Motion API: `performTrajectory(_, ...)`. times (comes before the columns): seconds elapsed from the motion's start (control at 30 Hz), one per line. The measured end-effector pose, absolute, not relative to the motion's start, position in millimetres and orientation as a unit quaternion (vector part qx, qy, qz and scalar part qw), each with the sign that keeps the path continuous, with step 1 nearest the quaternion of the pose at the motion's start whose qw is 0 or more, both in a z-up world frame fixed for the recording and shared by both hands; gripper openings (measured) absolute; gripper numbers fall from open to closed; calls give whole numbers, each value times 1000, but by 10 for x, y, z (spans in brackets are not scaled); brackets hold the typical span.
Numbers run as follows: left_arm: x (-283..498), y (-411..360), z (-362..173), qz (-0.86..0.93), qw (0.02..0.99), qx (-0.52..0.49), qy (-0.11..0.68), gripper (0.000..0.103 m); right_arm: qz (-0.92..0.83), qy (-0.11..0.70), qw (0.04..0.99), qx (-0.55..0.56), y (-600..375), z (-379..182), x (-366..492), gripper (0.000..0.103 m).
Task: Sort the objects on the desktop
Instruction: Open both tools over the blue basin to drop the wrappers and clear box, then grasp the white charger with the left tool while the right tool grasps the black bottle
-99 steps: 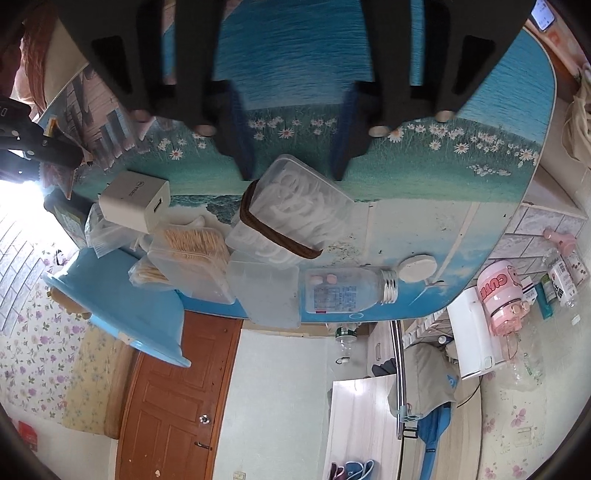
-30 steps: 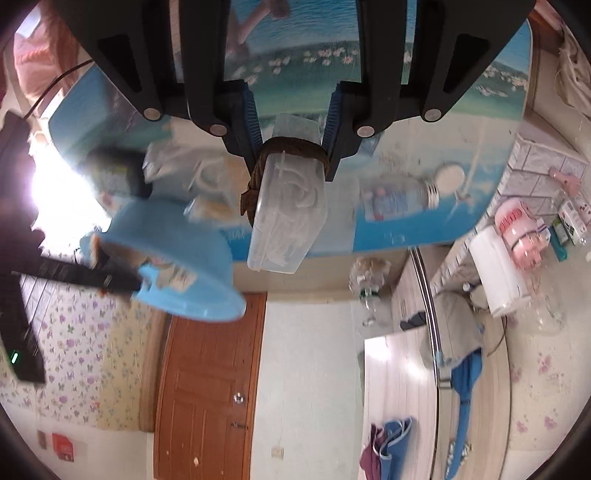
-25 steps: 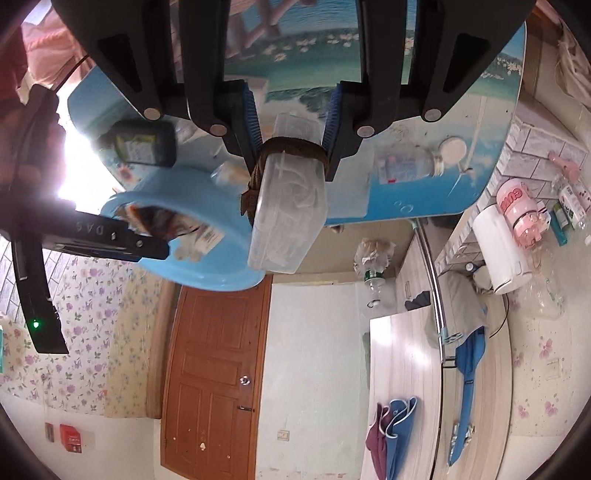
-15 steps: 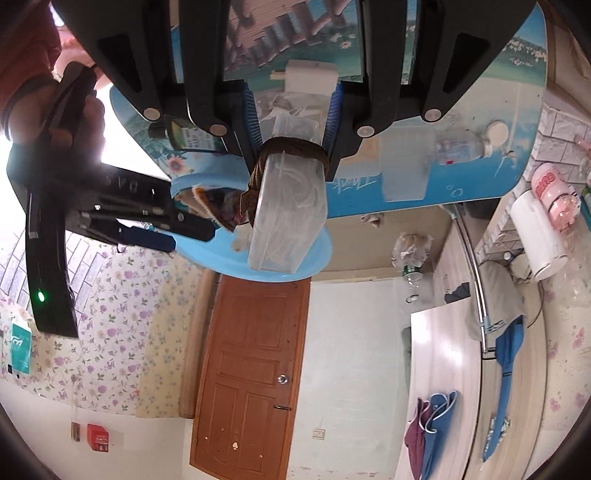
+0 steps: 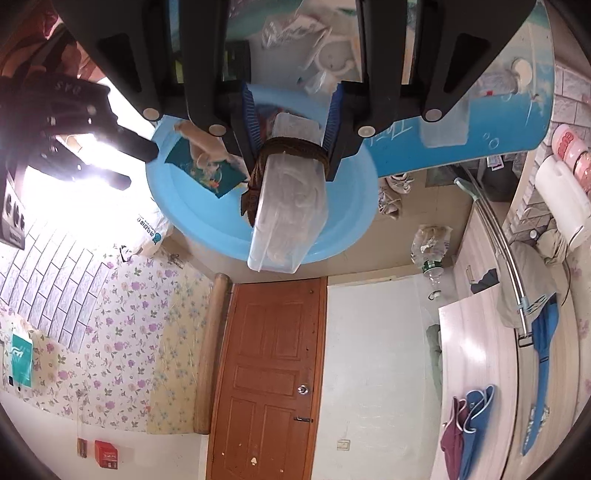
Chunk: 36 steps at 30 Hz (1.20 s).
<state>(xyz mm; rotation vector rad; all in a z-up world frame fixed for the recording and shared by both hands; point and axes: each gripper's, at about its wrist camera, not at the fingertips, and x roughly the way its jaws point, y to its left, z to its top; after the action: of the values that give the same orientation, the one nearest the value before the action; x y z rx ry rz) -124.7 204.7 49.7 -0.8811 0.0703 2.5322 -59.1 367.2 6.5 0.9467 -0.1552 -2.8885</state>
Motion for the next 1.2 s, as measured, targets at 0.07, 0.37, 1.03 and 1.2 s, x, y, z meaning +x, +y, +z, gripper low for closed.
performTrajectory(0.07, -1363, 2164, 476, 915, 234, -328, 31, 34, -947, -51, 51, 313, 3694, 35, -587, 67)
performTrajectory(0.37, -1459, 2347, 428, 910, 245, -331, 49, 78, -945, -62, 43, 320, 3819, -66, -521, 67)
performTrajectory(1.03, -513, 1209, -257, 890, 185, -415, 34, 92, -902, 64, 198, 379, 3262, -619, -396, 85)
performTrajectory(1.2, -450, 1234, -531, 880, 186, -435, 42, 92, -895, 69, 214, 384, 3222, -664, -433, 85)
